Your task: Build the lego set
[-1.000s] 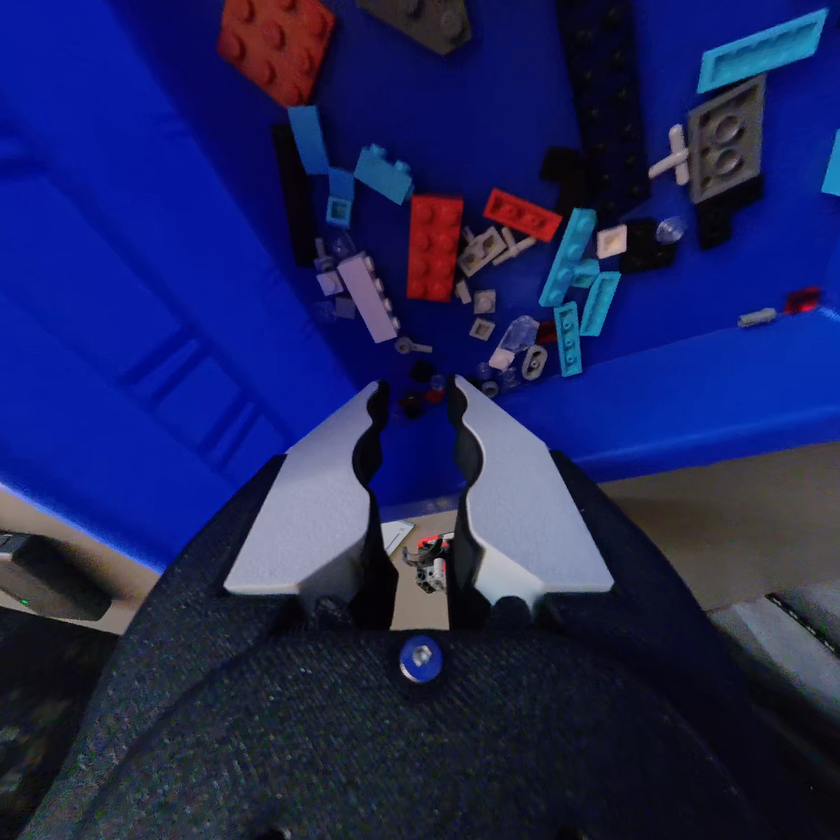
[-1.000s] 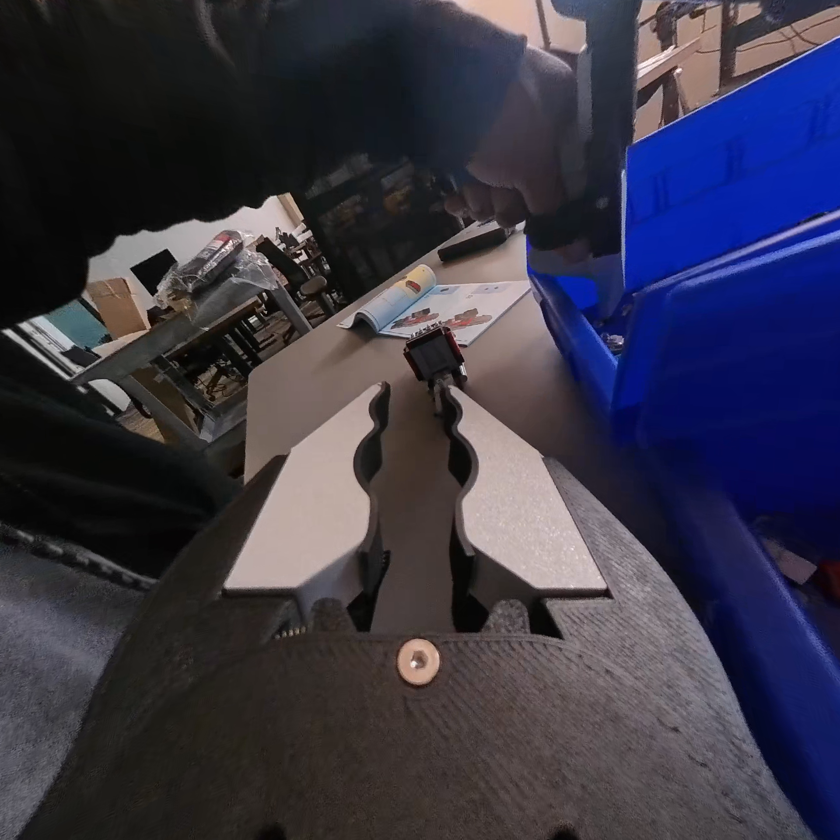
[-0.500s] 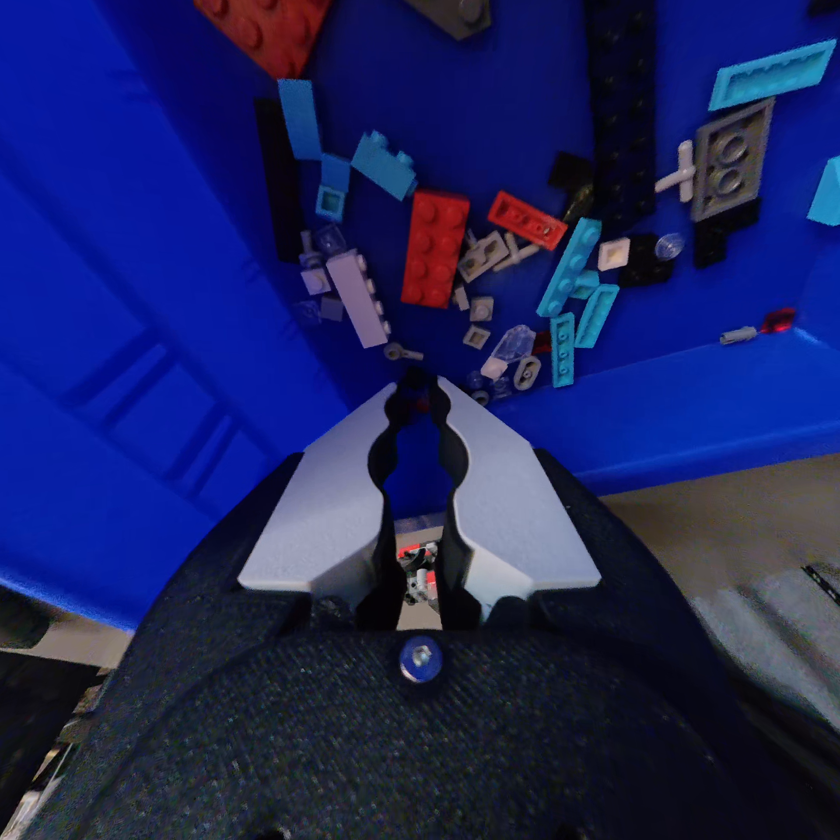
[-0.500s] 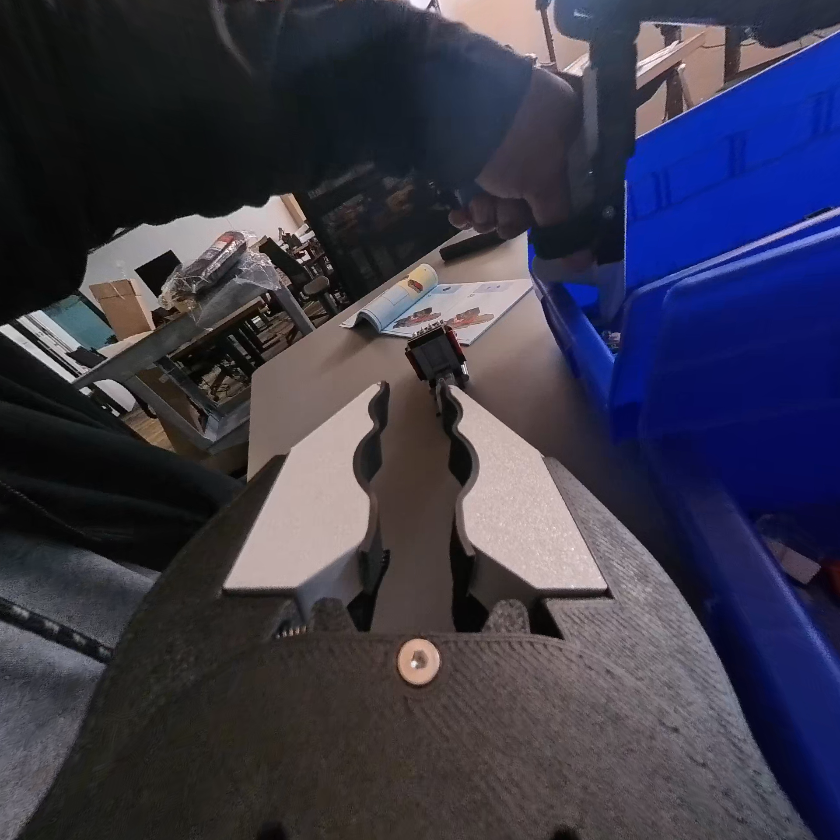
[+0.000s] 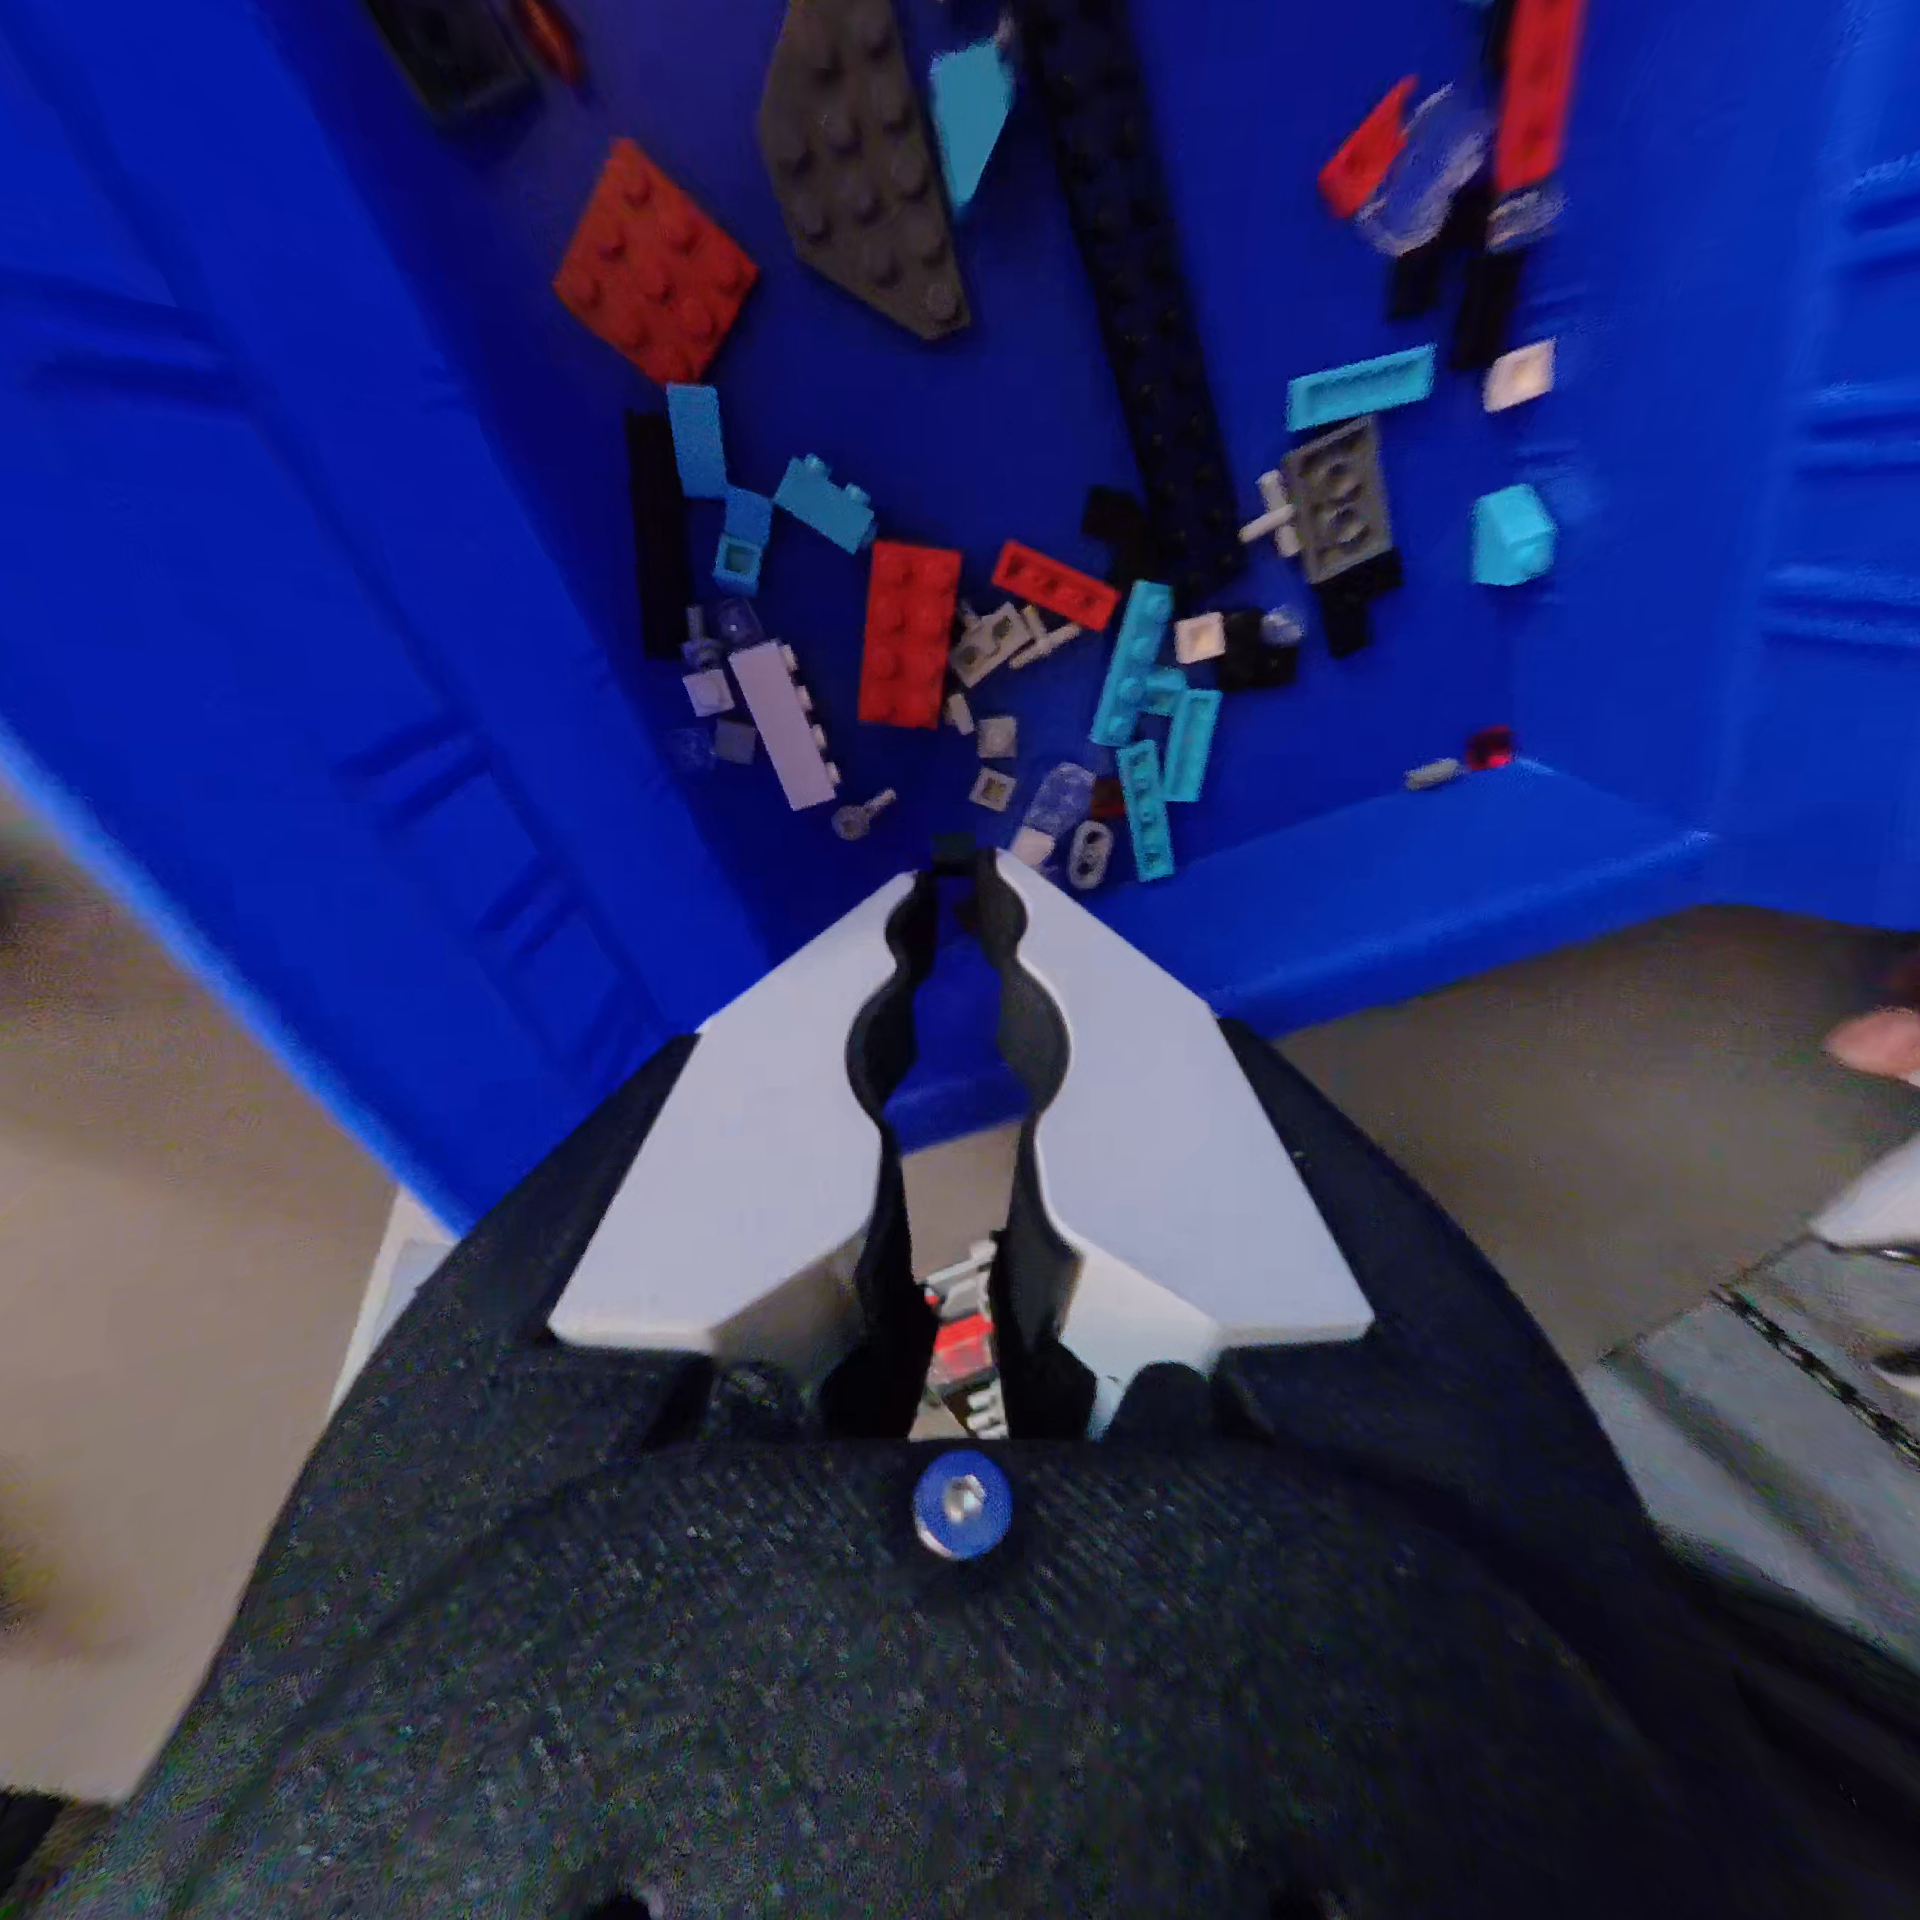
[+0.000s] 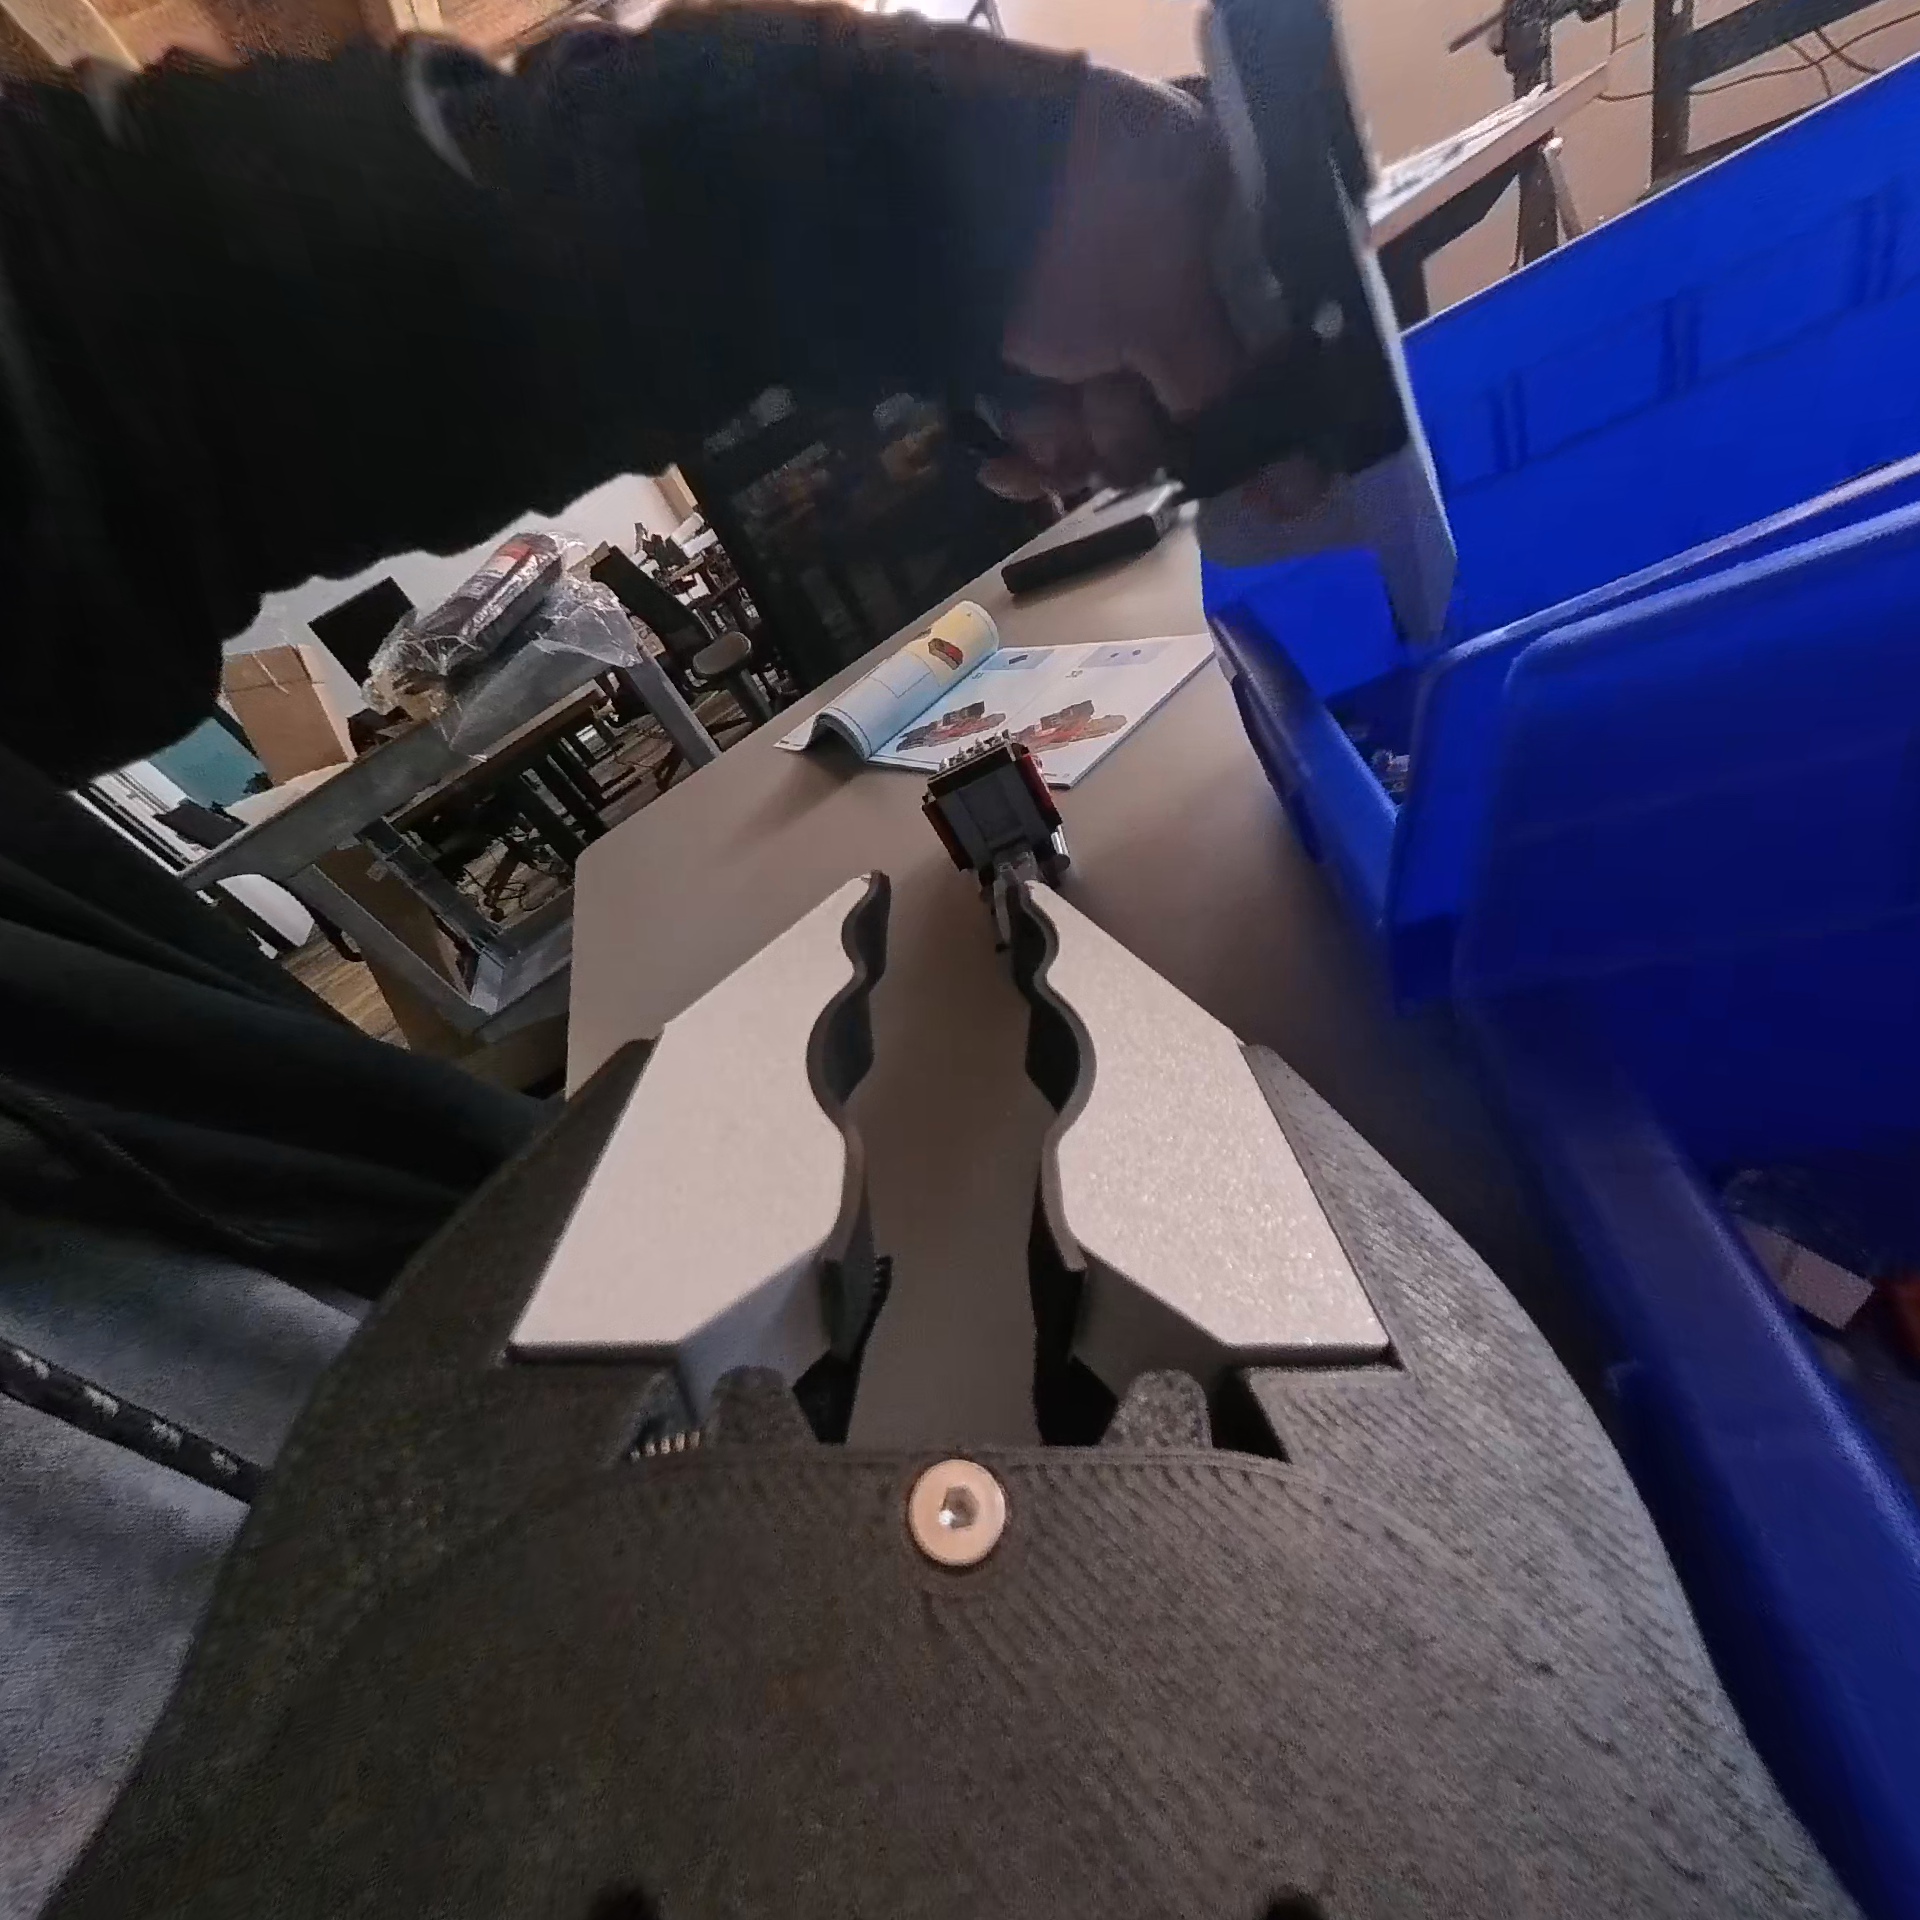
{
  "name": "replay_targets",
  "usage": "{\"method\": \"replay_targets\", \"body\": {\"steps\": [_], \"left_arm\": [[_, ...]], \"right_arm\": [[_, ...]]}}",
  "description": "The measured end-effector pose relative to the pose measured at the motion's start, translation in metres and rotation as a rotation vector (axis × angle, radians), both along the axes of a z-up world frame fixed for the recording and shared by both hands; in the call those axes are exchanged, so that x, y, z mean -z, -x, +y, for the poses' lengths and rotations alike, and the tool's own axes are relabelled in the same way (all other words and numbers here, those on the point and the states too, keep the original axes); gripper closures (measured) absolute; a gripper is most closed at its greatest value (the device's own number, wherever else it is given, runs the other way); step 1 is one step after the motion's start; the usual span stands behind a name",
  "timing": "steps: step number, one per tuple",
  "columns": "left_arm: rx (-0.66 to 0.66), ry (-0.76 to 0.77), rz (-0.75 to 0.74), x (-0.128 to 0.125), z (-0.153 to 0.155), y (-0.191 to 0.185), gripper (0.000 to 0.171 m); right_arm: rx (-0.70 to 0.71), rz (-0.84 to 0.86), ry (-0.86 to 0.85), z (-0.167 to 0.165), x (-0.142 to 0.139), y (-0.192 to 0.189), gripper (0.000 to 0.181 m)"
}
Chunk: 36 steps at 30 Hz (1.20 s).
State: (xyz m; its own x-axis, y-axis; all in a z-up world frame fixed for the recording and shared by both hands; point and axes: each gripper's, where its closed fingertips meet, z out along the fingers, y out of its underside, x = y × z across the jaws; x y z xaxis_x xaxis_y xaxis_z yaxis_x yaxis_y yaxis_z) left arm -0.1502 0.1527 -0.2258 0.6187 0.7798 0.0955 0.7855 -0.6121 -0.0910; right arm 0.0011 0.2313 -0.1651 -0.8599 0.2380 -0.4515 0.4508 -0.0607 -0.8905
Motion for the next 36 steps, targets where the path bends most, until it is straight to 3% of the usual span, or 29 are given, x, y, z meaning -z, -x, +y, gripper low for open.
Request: {"method": "replay_targets", "body": {"steps": [4, 8, 13, 18, 20, 25, 28, 36], "left_arm": [[-0.046, -0.155, 0.104, -0.043, -0.001, -0.015, 0.163], [-0.130, -0.230, 0.230, -0.069, -0.044, -0.048, 0.163], [-0.281, -0.223, 0.228, -0.032, -0.126, -0.117, 0.163], [-0.319, -0.190, 0.180, 0.022, -0.165, -0.172, 0.162], [-0.293, -0.171, 0.175, 0.034, -0.169, -0.179, 0.161], [-0.242, -0.207, 0.190, 0.034, -0.165, -0.177, 0.158], [-0.206, -0.227, 0.183, 0.026, -0.162, -0.172, 0.141], [-0.053, -0.451, 0.349, -0.068, -0.102, -0.111, 0.136]], "right_arm": [[0.001, 0.001, -0.001, 0.000, 0.000, 0.000, 0.158], [0.017, -0.013, -0.020, 0.000, 0.004, 0.003, 0.158], [0.038, -0.045, -0.073, -0.003, 0.013, 0.008, 0.159], [0.039, -0.076, -0.139, -0.008, 0.023, 0.011, 0.159], [0.042, -0.082, -0.159, -0.011, 0.027, 0.012, 0.159], [0.048, -0.084, -0.196, -0.013, 0.032, 0.013, 0.160], [0.064, -0.085, -0.196, -0.012, 0.032, 0.015, 0.160], [0.074, -0.078, -0.173, -0.010, 0.028, 0.016, 0.160]]}}
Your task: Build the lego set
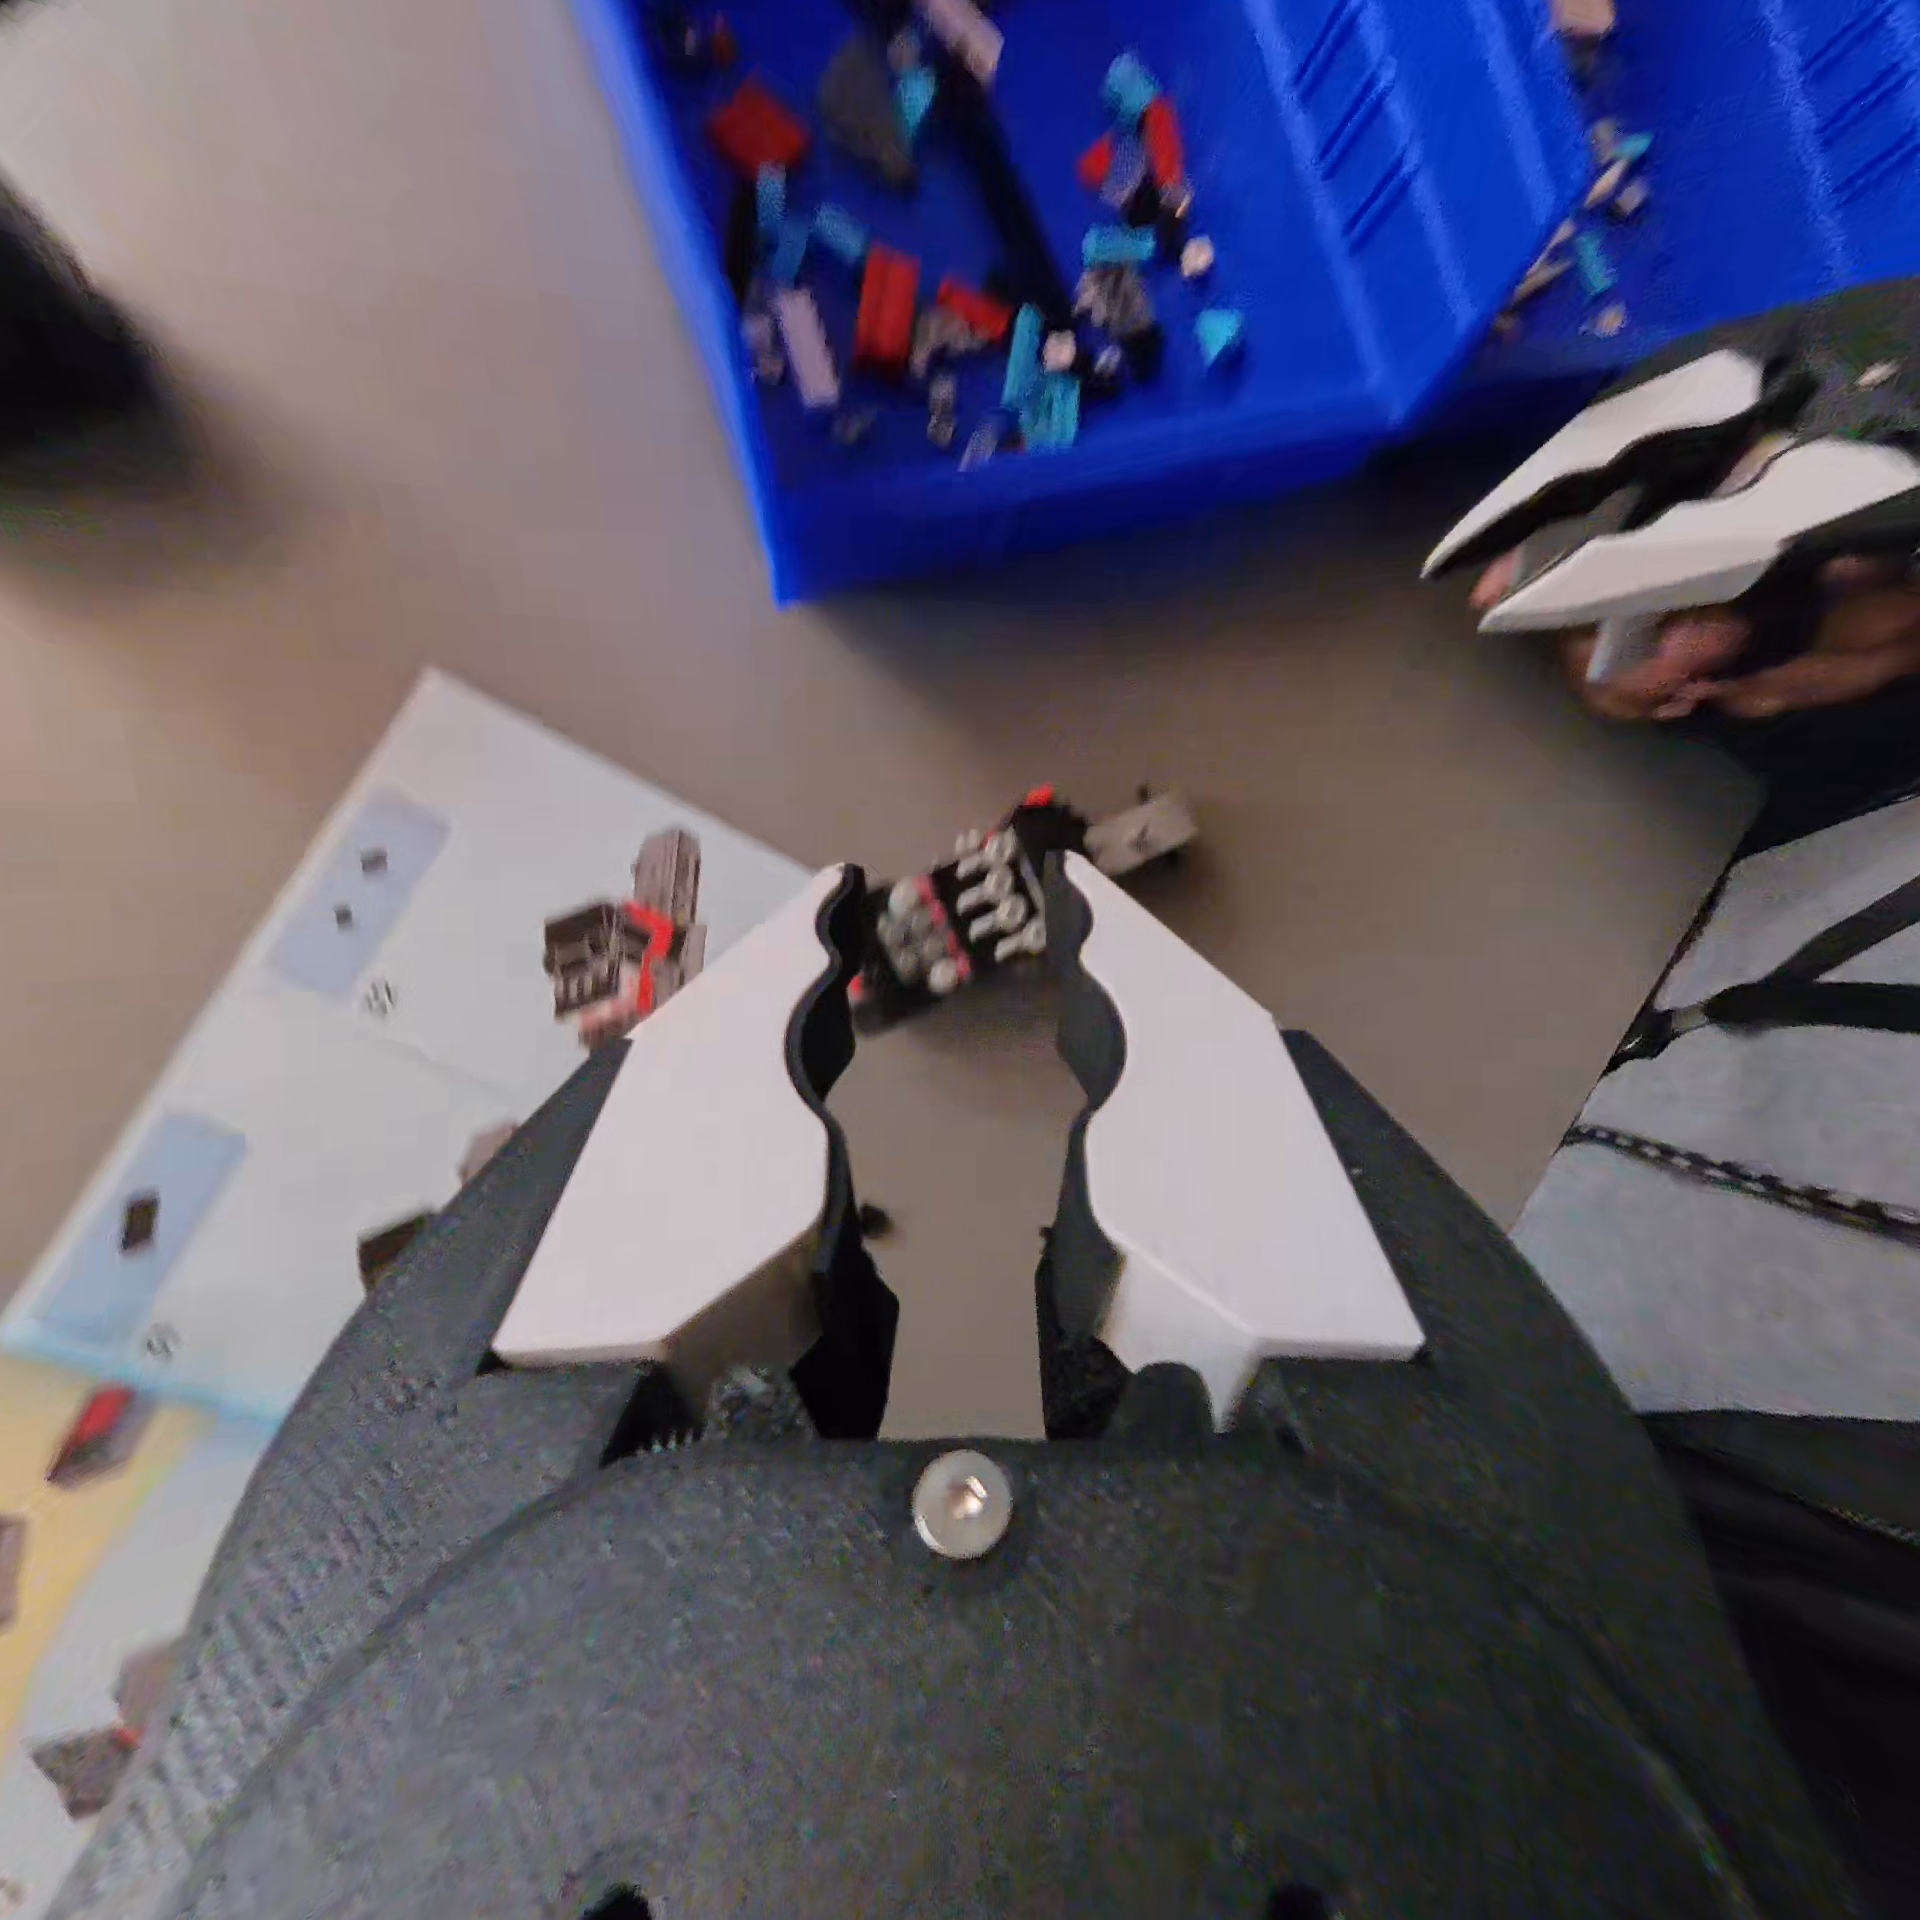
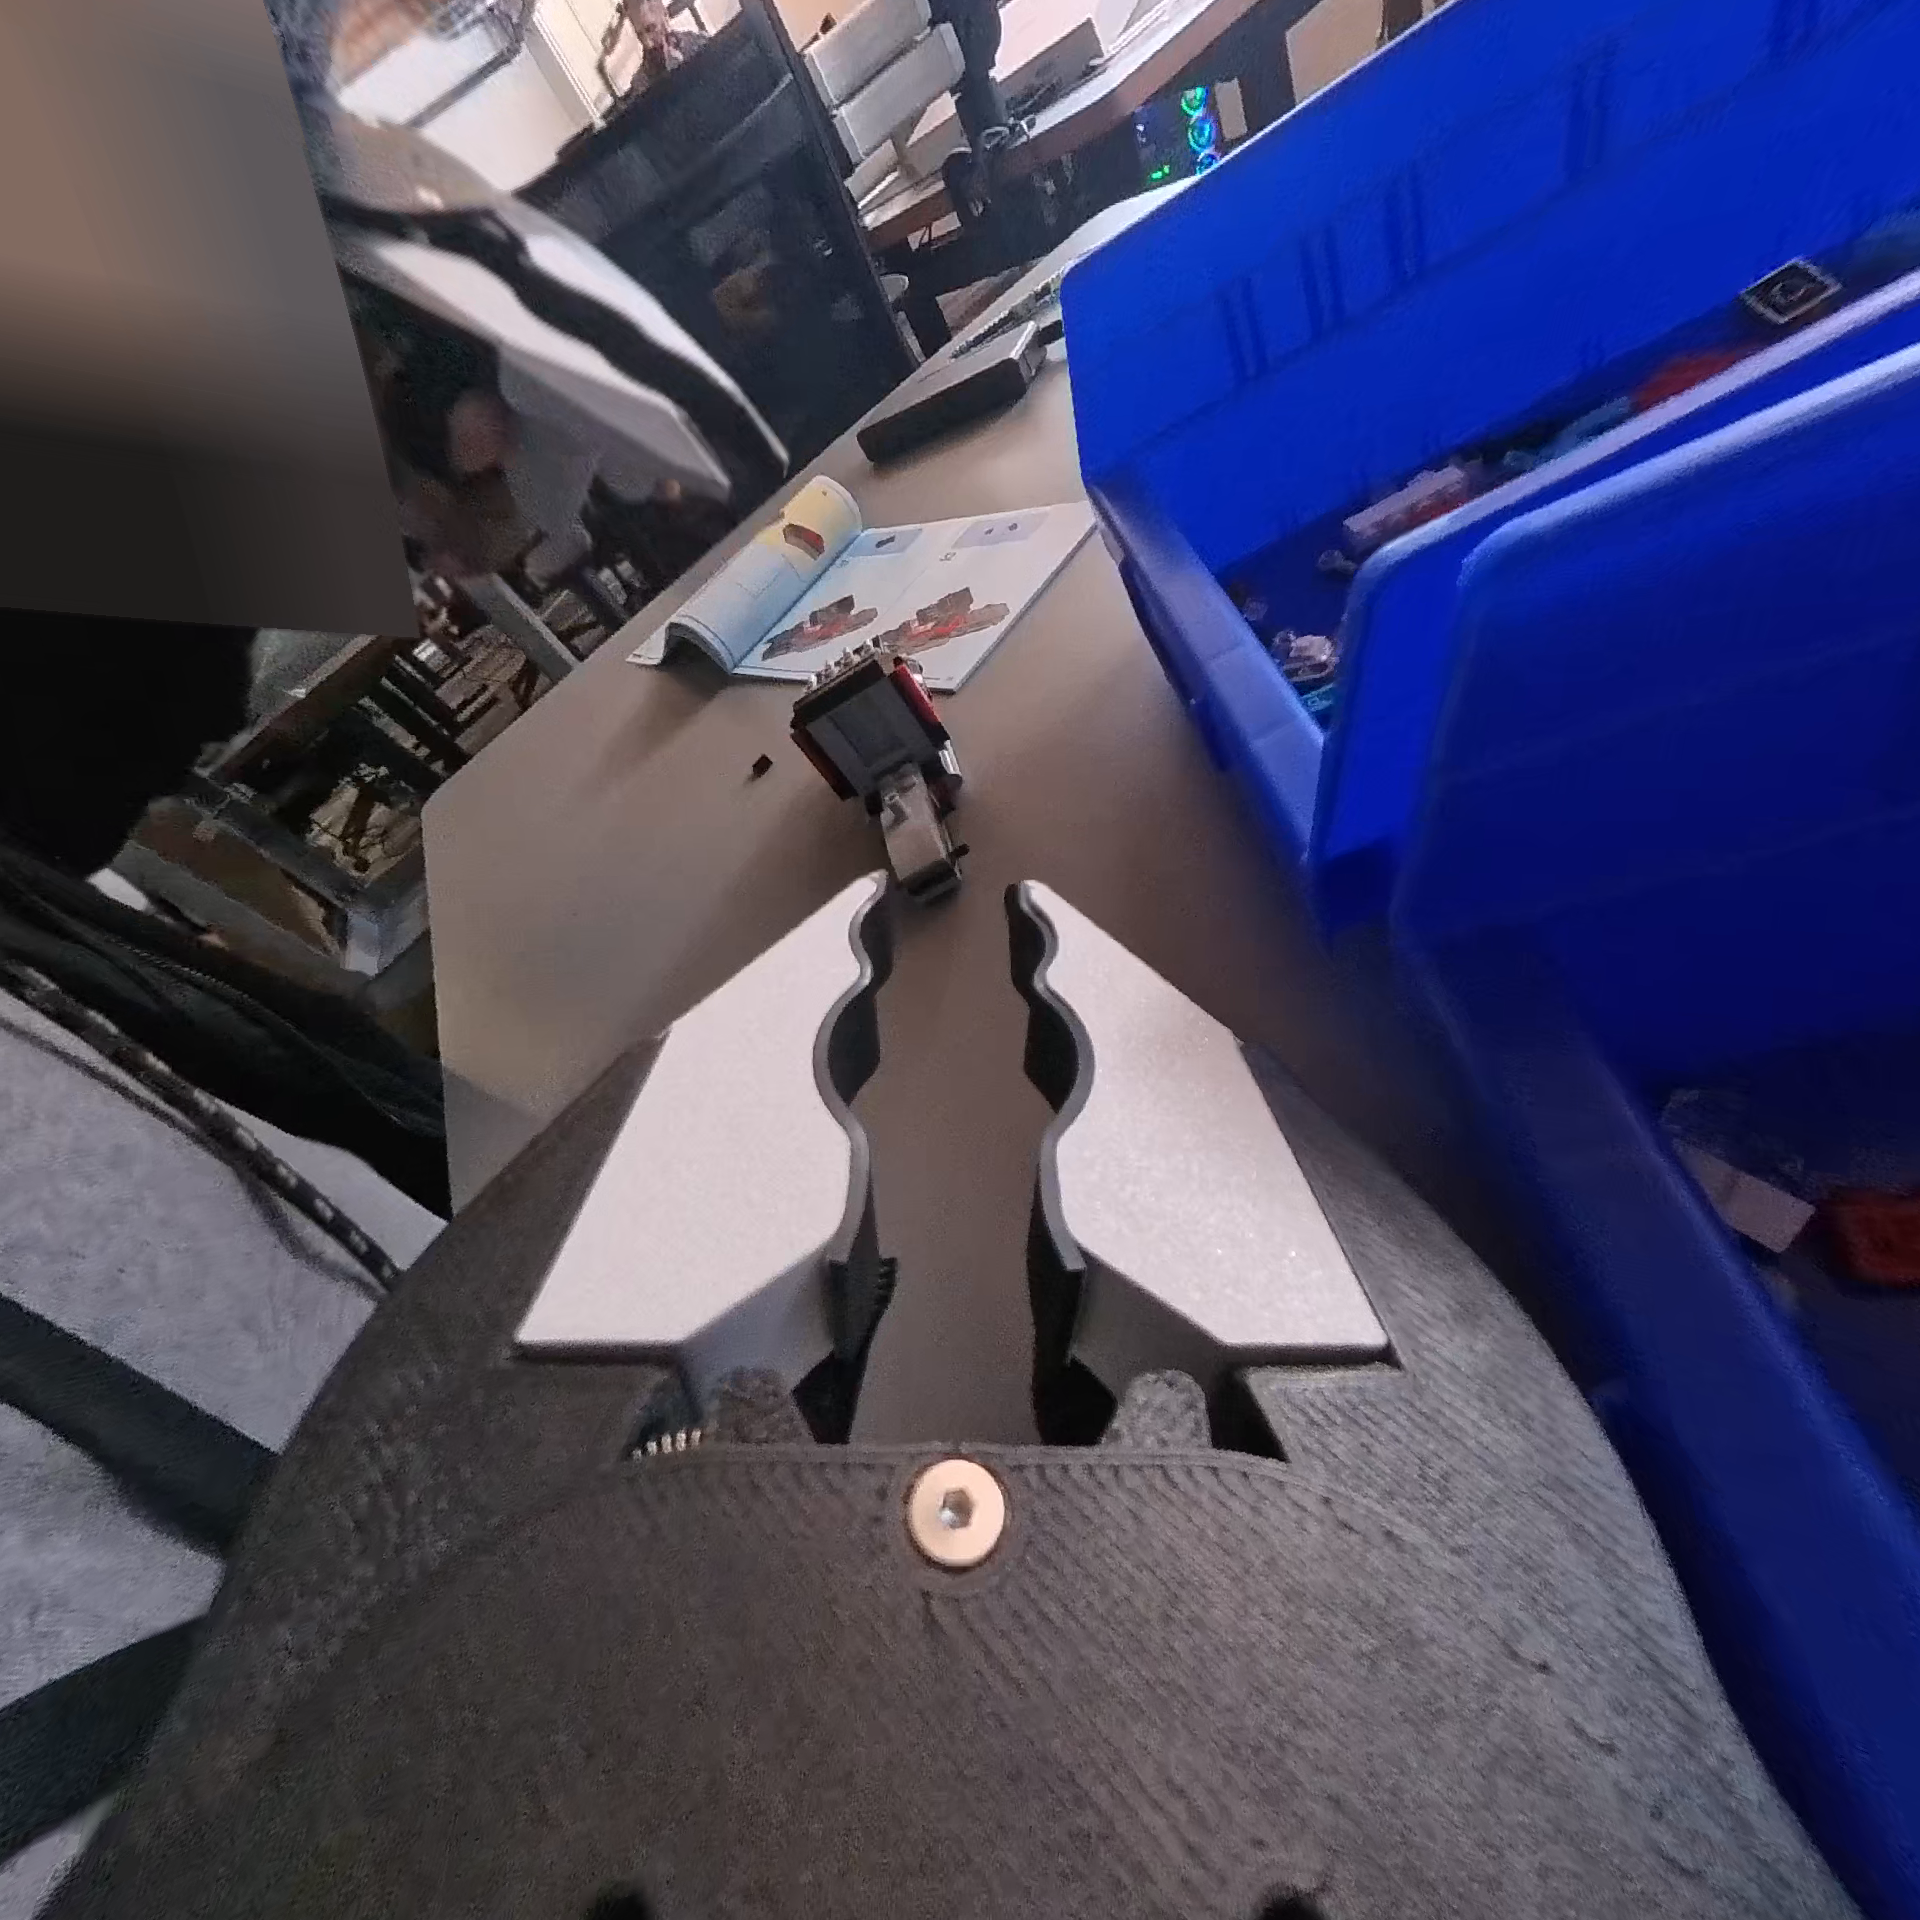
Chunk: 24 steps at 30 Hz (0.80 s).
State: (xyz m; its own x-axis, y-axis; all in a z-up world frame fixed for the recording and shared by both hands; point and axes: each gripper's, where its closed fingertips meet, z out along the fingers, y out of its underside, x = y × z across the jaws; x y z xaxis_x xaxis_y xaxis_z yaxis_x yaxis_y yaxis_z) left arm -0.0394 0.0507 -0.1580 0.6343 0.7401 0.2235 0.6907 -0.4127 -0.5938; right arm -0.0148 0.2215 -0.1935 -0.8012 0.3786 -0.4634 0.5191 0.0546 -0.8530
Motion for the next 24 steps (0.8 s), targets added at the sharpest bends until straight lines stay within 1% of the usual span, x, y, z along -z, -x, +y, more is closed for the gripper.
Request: {"method": "replay_targets", "body": {"steps": [2, 4, 6, 9, 12, 15, 20, 24], "left_arm": [[0.046, -0.013, 0.027, -0.014, 0.018, 0.012, 0.136], [0.088, -0.024, 0.032, -0.020, 0.035, 0.022, 0.136], [0.129, -0.036, 0.017, -0.019, 0.051, 0.030, 0.137], [0.177, -0.036, -0.015, -0.009, 0.067, 0.043, 0.137], [0.194, 0.002, -0.032, 0.002, 0.070, 0.057, 0.137], [0.209, 0.055, -0.026, 0.008, 0.069, 0.069, 0.137], [0.248, 0.123, -0.005, 0.007, 0.069, 0.080, 0.137], [0.254, 0.137, -0.001, 0.005, 0.069, 0.082, 0.138]], "right_arm": [[0.018, -0.001, 0.008, 0.002, -0.001, 0.002, 0.160], [0.031, -0.010, 0.008, 0.004, 0.000, 0.003, 0.161], [0.041, -0.019, 0.001, 0.004, 0.002, 0.004, 0.161], [0.038, -0.046, -0.010, 0.003, 0.006, 0.006, 0.163], [0.031, -0.075, -0.012, 0.002, 0.008, 0.007, 0.163], [0.025, -0.087, -0.007, 0.002, 0.009, 0.007, 0.163], [0.027, -0.079, 0.004, 0.003, 0.007, 0.007, 0.163], [0.028, -0.076, 0.007, 0.003, 0.007, 0.007, 0.163]]}}
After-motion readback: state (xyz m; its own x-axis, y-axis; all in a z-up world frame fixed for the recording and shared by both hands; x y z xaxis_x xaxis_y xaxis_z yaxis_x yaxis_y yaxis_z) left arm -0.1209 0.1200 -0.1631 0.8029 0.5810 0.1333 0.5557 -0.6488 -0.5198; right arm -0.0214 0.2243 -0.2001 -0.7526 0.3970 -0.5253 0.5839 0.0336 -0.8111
